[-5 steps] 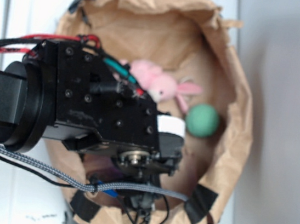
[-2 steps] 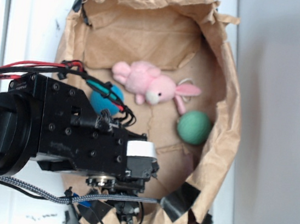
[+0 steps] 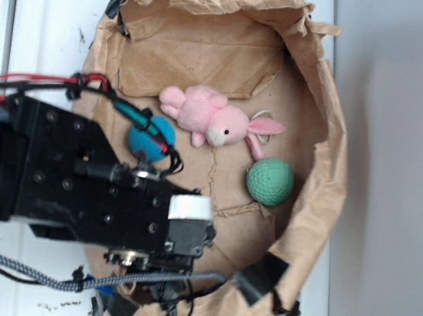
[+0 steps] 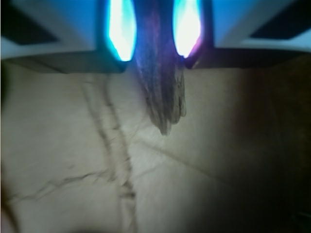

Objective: Grab the wood chip.

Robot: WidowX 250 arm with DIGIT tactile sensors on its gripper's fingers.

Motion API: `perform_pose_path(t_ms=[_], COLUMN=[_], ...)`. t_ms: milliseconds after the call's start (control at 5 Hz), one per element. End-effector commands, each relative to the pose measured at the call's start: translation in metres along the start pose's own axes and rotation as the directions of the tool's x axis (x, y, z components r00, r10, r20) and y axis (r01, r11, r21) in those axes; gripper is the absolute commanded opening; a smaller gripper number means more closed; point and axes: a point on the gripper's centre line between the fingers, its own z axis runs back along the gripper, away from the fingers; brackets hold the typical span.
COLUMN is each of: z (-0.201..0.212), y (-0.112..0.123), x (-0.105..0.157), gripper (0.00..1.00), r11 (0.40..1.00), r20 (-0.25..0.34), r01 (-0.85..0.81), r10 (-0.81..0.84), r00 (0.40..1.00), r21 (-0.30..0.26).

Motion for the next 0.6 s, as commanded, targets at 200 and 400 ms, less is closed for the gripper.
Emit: perform_pose_path(t_ms=[200,400], z=[0.087,0.066], y=[0.053,0.047], x=[0.046,0.041], gripper=[0.00,1.00], r11=[0.993,0.997], r20=[0.082,0.051], r01=[-0.108,-0.071], r10=[0.112,0.071], r00=[0.990,0.996], r21=[-0.051,-0.014])
